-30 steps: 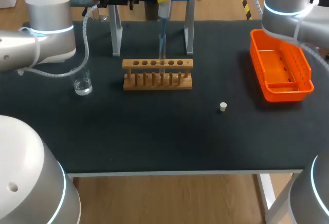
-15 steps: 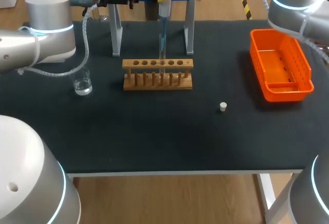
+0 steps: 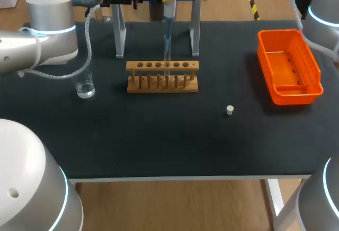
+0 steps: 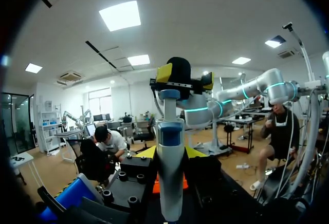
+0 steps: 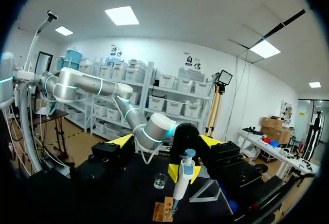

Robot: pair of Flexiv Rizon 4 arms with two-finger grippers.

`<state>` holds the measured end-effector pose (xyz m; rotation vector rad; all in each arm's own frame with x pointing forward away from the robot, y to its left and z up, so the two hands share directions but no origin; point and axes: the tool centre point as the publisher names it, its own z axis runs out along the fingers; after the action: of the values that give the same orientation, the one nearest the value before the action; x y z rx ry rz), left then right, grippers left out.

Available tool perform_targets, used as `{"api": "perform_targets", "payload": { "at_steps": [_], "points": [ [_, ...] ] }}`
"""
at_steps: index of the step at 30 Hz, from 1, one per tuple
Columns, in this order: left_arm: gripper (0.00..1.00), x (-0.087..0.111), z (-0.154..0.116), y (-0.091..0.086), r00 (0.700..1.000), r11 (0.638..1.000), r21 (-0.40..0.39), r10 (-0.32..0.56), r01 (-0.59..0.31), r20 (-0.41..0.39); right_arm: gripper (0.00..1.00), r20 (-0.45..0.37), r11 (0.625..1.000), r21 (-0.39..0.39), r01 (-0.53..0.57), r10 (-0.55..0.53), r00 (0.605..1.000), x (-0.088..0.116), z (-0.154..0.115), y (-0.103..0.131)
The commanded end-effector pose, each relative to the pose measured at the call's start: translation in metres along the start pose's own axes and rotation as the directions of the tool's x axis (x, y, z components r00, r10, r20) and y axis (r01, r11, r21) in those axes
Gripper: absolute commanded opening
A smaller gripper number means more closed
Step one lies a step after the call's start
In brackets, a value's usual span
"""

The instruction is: Invert the test tube, pick up the pipette, mount the tip to pipette, aspirate from beaker and dispense into the tube, eject the tip, return the pipette, and cap with the stopper.

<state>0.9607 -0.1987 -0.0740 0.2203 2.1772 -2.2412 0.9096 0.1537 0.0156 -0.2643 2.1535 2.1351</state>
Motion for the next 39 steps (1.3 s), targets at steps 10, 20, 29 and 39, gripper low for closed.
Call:
{"api": "perform_targets", "payload": {
  "at_steps": [10,20,29,39],
  "points": [
    [0.00,-0.002,-0.001,0.000,1.000,1.000,-0.001,-0.001,0.001,-0.006,1.00,0.064,0.999,0.034,0.000,-0.002,0.998,0.022,-0.048,-0.075],
    [0.00,-0.002,-0.001,0.000,1.000,1.000,-0.001,-0.001,0.001,-0.006,1.00,0.053,0.998,0.027,-0.062,0.061,0.997,0.012,-0.032,-0.172],
    [0.00,-0.002,-0.001,0.000,1.000,1.000,-0.001,-0.001,0.001,-0.006,1.00,0.050,0.994,0.049,-0.093,0.090,0.995,0.000,-0.003,-0.237],
    [0.00,-0.002,-0.001,0.000,1.000,1.000,-0.001,-0.001,0.001,-0.006,1.00,0.047,0.987,0.114,-0.113,0.108,0.993,-0.011,0.023,-0.269]
  ]
}}
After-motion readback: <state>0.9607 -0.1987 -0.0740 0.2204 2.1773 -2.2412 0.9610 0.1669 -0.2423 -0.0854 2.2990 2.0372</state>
